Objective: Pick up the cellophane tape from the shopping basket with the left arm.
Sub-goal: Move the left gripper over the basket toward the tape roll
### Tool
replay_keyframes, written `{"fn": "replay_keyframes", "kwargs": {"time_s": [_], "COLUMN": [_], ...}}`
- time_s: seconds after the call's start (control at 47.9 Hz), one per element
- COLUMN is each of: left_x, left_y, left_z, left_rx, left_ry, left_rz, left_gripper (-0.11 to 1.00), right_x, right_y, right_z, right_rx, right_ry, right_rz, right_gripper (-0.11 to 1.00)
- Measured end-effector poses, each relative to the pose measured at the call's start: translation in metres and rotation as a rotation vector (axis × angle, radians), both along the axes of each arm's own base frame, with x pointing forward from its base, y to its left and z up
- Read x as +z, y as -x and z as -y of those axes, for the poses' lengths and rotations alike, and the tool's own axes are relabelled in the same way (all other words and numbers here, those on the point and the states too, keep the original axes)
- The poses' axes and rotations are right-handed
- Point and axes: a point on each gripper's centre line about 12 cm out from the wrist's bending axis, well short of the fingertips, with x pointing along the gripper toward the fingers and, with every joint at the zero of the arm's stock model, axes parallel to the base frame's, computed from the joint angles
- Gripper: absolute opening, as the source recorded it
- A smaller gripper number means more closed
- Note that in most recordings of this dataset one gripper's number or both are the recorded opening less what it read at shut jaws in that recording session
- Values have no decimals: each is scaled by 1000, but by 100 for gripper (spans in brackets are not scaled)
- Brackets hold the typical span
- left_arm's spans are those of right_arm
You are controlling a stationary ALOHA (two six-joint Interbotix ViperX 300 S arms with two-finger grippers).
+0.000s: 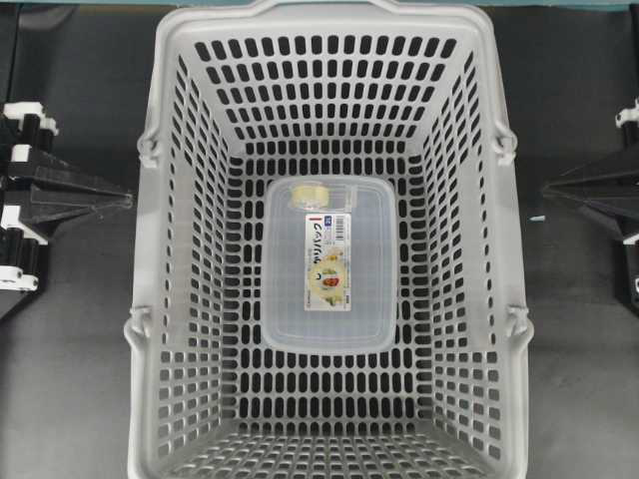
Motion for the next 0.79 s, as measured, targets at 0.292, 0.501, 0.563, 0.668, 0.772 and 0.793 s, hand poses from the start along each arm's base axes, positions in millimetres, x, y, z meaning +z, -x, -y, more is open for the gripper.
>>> {"fn": "replay_keyframes", "kwargs": {"time_s": [0.292, 0.501, 0.563, 0.668, 0.772, 0.793], "left_x": [2, 35, 41, 44, 40, 39], "left_y": [-46, -85, -98, -121, -143, -147], "left_z": [14, 17, 18, 20, 22, 23], "left_rx": [-59, -53, -53, -51, -50, -51], "left_ry": [-20, -20, -23, -25, -31, -30], "left_rz": [-276, -388, -430, -516, -625, -645], "left_gripper": [0, 0, 0, 0, 0, 0], "right_x": [-2, -2, -2, -2, -4, -5], "right_y": [-1, -1, -1, -1, -1, -1], "right_z": [2, 2, 2, 1, 1, 1], "right_rx": [-10, -10, -8, -6, -3, -3], "right_ry": [-14, -17, -17, -18, -18, -18], "right_rz": [-14, -15, -14, -17, -34, -38], "right_gripper": [-1, -1, 0, 0, 2, 3]}}
